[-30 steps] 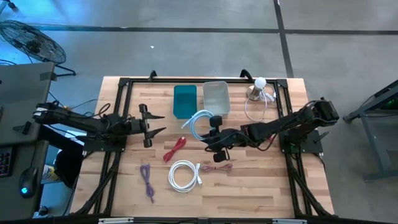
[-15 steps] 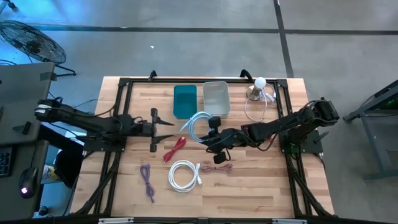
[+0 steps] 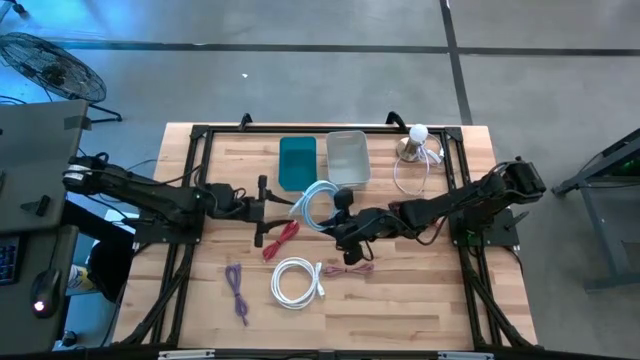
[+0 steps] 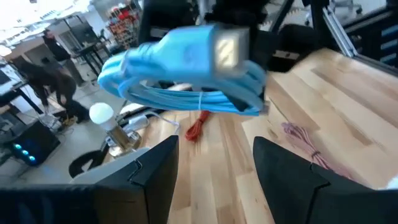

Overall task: Pick & Place USB Port
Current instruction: Put the blue HDMI cable into the blue bin

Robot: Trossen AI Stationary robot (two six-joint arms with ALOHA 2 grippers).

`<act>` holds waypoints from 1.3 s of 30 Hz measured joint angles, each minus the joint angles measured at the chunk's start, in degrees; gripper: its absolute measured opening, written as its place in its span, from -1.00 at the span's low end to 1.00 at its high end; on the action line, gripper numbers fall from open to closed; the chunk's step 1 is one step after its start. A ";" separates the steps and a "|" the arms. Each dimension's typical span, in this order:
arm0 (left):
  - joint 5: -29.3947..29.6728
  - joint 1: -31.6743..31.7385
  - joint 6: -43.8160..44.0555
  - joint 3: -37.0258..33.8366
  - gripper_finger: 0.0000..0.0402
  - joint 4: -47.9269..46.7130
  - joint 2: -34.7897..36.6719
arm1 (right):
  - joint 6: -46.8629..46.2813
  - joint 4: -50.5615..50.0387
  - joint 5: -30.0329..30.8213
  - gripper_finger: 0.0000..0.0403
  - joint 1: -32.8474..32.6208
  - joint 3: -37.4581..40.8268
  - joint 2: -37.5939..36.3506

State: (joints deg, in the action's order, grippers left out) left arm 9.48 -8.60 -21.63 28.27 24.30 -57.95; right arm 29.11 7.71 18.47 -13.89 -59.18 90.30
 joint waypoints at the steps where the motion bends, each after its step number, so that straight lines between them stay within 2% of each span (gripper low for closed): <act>1: -0.13 0.00 0.28 0.02 0.01 0.43 0.02 | 1.44 0.94 0.38 -0.84 -0.26 0.00 0.00; 5: -1.81 0.02 1.00 0.00 0.01 2.70 0.02 | 5.54 3.66 0.43 -0.84 -0.59 -0.02 0.00; 12: -3.75 0.02 1.98 0.00 0.01 5.83 -0.07 | 6.11 3.76 0.72 -0.84 0.47 -0.02 0.00; 20: -5.16 0.03 3.06 0.02 0.01 13.39 -4.11 | 7.41 4.73 0.49 -0.84 1.23 -0.02 -0.02; 33: -13.81 6.12 7.06 0.00 0.01 25.52 -11.09 | 8.45 5.42 0.19 -0.84 1.59 -0.02 -0.09; 39: -15.41 6.36 7.52 0.00 0.01 26.18 -11.43 | 8.44 5.02 -0.52 -0.84 2.03 -0.02 -0.09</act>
State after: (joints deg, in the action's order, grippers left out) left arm -5.93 -2.24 -14.11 28.27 50.47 -69.38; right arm 37.55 12.73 17.96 -11.86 -59.20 90.21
